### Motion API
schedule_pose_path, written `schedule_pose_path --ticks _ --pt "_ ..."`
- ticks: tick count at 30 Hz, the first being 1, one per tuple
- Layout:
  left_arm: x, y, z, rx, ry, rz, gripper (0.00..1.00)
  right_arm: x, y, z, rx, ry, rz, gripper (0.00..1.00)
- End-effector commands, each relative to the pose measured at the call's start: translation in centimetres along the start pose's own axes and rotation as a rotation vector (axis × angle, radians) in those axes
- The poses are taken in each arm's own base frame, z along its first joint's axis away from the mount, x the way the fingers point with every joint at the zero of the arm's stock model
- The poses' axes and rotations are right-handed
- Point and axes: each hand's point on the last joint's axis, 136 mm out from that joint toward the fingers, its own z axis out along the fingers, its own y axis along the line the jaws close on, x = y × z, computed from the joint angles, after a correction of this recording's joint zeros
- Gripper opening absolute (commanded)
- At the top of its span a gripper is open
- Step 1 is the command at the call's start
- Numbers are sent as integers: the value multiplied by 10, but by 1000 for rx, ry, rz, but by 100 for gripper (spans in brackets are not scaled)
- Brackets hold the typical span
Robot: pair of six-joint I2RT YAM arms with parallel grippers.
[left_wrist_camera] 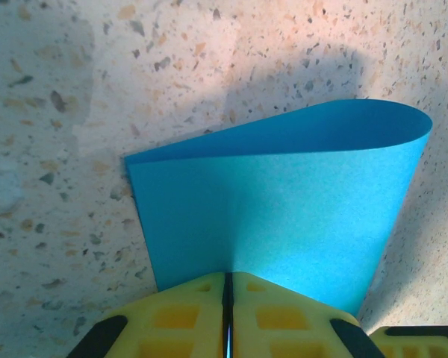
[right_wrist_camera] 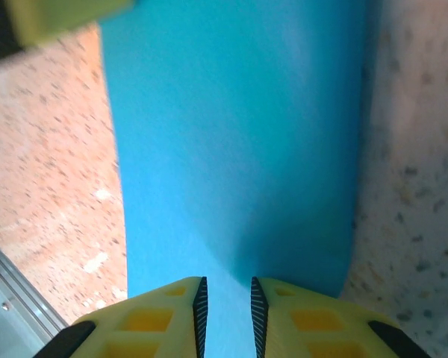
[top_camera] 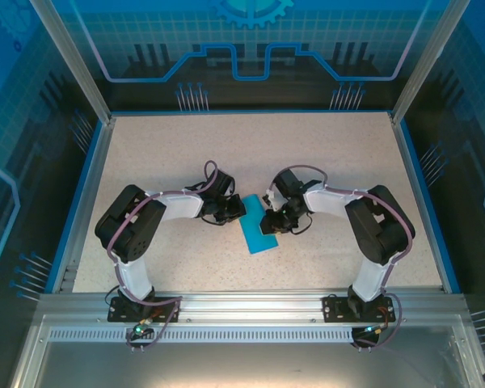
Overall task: Fold a paper plane with a square sheet of paper (pick it up from the middle)
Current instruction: Fold the square sheet of paper in half at the center of the table.
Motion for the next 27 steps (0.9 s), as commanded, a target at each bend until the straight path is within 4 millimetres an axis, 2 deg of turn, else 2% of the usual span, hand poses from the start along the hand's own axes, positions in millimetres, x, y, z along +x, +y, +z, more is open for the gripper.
schedule_pose_path --ticks 1,8,12,19,24,27 --pt "20 38 14 -132 68 -23 12 14 -1 4 -21 38 19 25" --pt "20 38 14 -135 67 -20 12 19 -18 -1 4 34 53 25" --pt "19 39 14 -142 65 -18 12 22 -21 -4 -12 29 64 25" --pt "18 39 14 -143 65 -15 12 46 -33 -4 -29 56 115 25" --pt "18 38 14 -141 65 -15 12 59 -36 -7 -20 71 125 25" --pt "18 37 13 -138 63 -14 12 58 -31 -14 -29 60 113 25"
